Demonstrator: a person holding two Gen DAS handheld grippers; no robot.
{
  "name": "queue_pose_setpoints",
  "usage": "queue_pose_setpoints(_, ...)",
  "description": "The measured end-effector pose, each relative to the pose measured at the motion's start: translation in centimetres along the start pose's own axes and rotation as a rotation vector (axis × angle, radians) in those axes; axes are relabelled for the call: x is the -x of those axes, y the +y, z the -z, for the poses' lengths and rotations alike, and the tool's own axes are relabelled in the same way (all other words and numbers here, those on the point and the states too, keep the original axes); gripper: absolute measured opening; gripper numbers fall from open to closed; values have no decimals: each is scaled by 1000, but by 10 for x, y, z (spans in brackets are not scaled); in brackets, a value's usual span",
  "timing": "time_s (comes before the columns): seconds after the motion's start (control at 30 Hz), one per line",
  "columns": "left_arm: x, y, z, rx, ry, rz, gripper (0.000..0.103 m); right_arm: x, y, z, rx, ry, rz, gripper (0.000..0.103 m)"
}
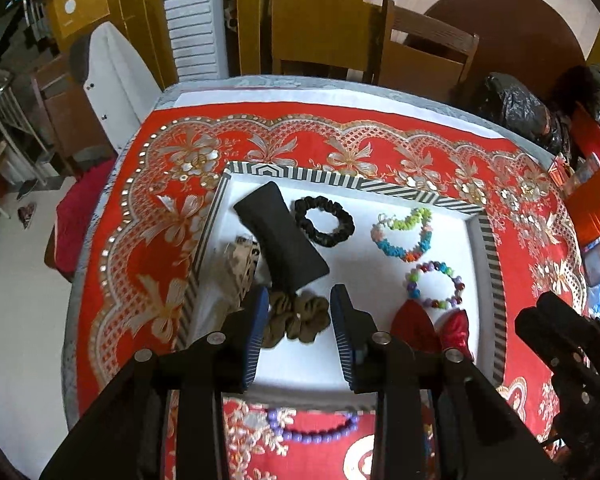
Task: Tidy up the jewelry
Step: 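Withdraw both grippers from the tray toward the remaining bracelets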
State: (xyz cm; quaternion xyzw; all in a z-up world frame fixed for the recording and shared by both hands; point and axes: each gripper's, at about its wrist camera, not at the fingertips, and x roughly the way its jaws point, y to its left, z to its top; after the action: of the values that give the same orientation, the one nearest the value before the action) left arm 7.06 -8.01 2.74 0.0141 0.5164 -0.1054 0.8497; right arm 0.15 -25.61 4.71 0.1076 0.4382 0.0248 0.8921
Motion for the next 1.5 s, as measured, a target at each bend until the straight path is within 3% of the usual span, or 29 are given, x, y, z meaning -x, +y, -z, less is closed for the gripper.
queue_pose_setpoints(0.33,34,-6,34,9,-30,1,19,36,8,27,32,-23,5,53)
queue_pose_setpoints(0.77,56,-13,74,5,-39,-23,19,67,12,60,78,-26,7,53)
queue_pose_setpoints(1.5,69,-23,101,1,-50,-33,19,80,11,81,91,0,-12,55)
